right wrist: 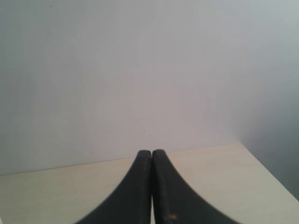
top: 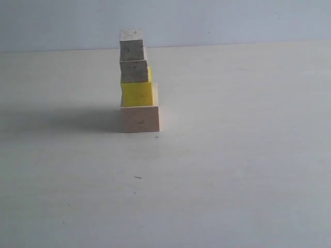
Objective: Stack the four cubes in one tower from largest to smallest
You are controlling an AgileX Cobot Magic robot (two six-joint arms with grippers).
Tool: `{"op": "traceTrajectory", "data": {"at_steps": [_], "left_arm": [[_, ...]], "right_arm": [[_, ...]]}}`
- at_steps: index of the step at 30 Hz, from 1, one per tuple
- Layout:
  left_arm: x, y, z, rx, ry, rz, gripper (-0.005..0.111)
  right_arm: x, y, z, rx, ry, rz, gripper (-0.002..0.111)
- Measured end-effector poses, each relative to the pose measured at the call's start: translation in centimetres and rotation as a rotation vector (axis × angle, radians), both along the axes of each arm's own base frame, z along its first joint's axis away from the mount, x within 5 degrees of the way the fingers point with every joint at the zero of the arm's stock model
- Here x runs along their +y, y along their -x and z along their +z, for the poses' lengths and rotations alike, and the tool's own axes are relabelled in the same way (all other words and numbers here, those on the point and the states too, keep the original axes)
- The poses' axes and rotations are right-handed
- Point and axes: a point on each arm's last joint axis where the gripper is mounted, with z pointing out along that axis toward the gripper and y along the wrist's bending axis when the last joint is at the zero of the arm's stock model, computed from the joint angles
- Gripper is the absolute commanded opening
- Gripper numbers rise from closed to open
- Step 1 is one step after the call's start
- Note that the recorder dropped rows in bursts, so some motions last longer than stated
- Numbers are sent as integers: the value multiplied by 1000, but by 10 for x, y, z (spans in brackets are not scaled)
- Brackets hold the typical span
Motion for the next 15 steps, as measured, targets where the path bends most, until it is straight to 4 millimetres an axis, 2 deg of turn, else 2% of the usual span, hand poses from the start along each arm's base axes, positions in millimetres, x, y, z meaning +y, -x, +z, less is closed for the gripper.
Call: {"op": "traceTrajectory", "data": {"at_steps": [11, 15], "left_arm": [[0, 1, 0, -2, 0, -1, 0], [3, 18, 6, -102, -5, 70, 0]], "right_arm": [[0, 0, 0, 0, 0, 0, 0], [0, 0, 0, 0, 0, 0, 0]]}}
